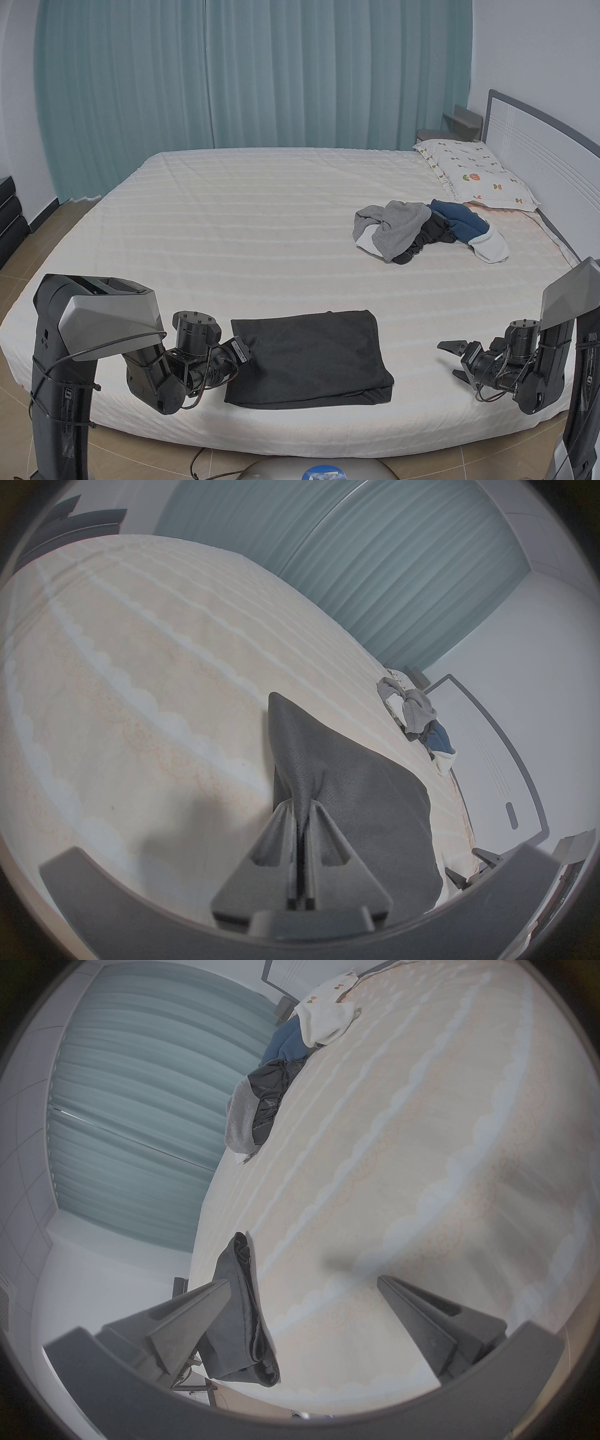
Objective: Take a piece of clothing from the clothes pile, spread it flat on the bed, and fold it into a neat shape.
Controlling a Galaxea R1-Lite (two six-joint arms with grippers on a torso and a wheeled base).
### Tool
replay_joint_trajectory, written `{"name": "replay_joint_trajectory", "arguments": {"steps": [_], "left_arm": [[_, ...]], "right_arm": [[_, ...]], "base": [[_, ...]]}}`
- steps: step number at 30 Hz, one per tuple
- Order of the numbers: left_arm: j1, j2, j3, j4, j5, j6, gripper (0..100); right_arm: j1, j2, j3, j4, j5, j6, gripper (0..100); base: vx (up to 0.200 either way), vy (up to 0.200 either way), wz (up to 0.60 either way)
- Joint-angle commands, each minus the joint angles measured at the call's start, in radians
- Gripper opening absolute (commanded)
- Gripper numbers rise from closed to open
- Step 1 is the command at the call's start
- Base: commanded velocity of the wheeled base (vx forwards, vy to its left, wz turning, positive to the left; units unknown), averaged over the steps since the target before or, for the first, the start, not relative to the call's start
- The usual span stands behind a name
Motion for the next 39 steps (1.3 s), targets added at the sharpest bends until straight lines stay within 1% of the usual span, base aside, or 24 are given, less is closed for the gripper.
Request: {"name": "replay_joint_trajectory", "arguments": {"steps": [1,16,24,28,33,39], "left_arm": [[0.000,-0.003,0.003,0.000,0.000,-0.001,0],[0.003,-0.005,0.006,0.006,0.006,-0.002,0],[0.003,-0.006,0.011,0.004,0.007,-0.007,0],[0.008,-0.006,0.017,0.003,0.029,-0.024,0],[0.017,-0.006,0.018,0.004,0.035,-0.028,0],[0.025,-0.008,0.028,0.003,0.035,-0.028,0]], "right_arm": [[0.001,0.003,0.003,-0.012,0.001,0.000,100],[0.002,0.004,-0.001,-0.012,0.001,-0.003,100],[0.002,0.004,-0.002,-0.012,-0.001,-0.003,100],[0.004,0.004,-0.004,-0.012,-0.003,-0.002,100],[0.004,0.000,-0.007,-0.012,-0.006,0.003,100],[0.013,-0.031,-0.008,-0.012,0.001,0.052,100]], "base": [[0.000,0.000,0.00],[0.000,0.000,0.00],[0.000,0.200,0.00],[0.000,0.200,0.00],[0.000,0.200,0.00],[0.000,0.200,0.00]]}}
